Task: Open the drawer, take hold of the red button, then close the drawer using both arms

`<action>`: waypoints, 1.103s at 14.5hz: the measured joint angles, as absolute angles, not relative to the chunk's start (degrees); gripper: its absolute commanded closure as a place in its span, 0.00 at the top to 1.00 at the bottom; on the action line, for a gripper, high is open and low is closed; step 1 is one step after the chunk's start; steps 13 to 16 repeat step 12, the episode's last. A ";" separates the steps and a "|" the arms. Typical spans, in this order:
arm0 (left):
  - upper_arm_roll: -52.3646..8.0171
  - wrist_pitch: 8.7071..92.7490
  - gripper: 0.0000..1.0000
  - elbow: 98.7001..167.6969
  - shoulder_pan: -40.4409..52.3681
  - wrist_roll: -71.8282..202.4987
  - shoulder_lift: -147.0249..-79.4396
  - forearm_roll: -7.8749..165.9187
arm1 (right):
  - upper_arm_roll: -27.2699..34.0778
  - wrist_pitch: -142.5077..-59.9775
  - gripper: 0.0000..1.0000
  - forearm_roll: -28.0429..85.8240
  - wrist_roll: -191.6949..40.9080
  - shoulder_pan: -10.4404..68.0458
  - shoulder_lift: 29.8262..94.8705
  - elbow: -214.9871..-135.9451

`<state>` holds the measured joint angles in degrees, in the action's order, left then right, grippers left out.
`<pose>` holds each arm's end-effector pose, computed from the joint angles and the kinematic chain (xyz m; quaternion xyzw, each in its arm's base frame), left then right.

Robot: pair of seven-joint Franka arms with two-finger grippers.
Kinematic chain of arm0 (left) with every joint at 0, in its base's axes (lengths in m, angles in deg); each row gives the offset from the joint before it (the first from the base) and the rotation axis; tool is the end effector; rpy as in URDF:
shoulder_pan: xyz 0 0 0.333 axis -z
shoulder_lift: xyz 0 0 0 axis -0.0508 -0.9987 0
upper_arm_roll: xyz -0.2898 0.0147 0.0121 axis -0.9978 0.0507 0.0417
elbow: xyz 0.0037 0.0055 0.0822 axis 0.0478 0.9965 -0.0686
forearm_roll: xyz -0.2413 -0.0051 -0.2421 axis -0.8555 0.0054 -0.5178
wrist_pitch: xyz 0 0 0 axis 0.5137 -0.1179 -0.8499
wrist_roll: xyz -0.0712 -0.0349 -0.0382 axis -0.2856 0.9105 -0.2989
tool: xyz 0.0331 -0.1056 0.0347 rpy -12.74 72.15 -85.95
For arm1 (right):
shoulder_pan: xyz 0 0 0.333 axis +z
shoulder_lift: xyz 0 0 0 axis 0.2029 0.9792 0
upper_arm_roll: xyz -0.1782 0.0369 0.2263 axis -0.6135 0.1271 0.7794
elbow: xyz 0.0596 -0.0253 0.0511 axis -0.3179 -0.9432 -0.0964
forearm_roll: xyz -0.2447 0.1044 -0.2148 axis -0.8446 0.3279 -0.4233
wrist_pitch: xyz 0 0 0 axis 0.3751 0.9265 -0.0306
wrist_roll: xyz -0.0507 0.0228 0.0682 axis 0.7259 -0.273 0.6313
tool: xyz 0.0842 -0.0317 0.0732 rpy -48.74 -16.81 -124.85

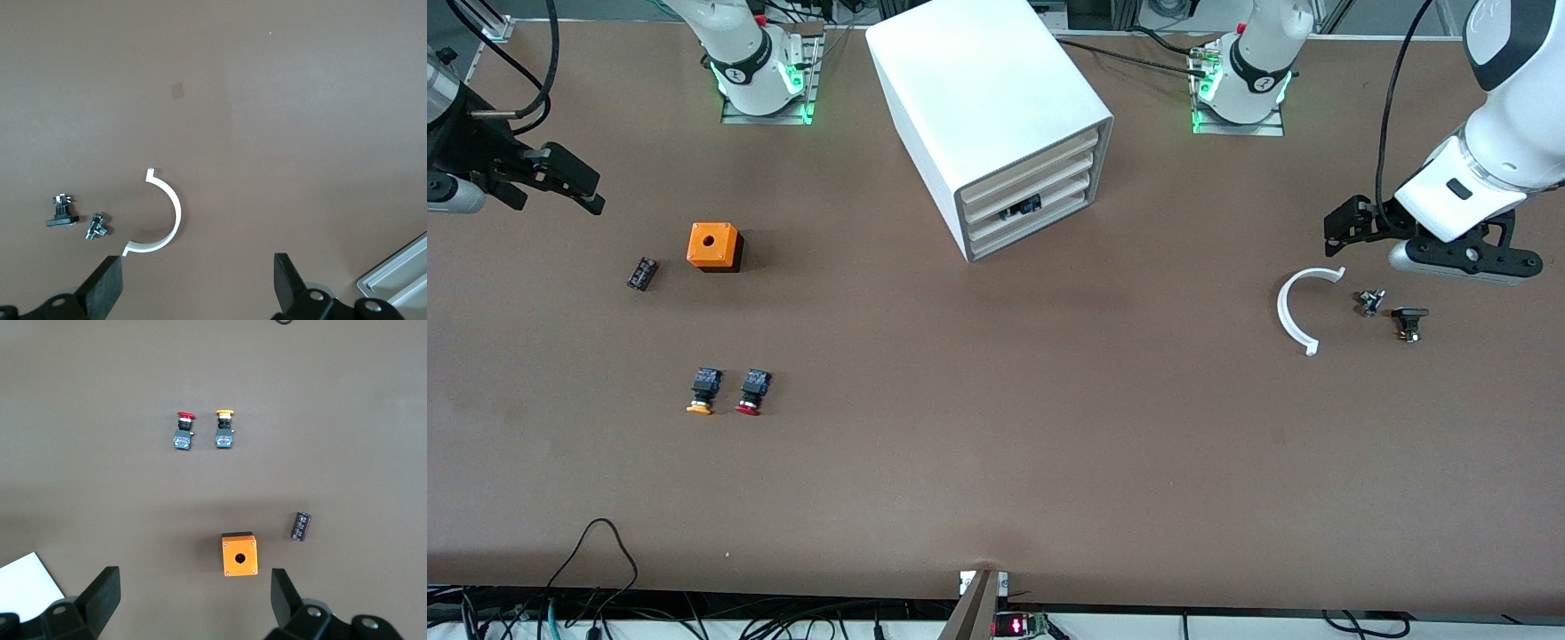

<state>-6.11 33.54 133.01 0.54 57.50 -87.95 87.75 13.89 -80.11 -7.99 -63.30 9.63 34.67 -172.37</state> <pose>0.5106 -0.0507 0.5324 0.9982 -0.0607 0.0001 0.0024 0.4879 0.0268 0.5903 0.9991 -0.0358 0.0235 0.0006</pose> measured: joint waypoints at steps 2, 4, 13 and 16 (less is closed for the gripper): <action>-6.13 33.14 1.00 132.80 0.55 57.57 -87.95 87.75 | 13.90 -80.11 1.00 -7.99 -63.16 9.62 34.67 -172.35; -6.16 32.89 1.00 132.69 0.57 57.57 -87.95 87.75 | 14.11 -80.16 1.00 -7.99 -63.16 9.63 34.67 -172.31; -6.36 29.01 1.00 130.93 0.69 57.57 -87.85 87.75 | 14.62 -80.18 1.00 -8.13 -63.16 9.64 35.15 -170.67; -6.36 29.01 1.00 130.93 0.69 57.57 -87.85 87.75 | 14.62 -80.18 1.00 -8.13 -63.16 9.64 35.15 -170.67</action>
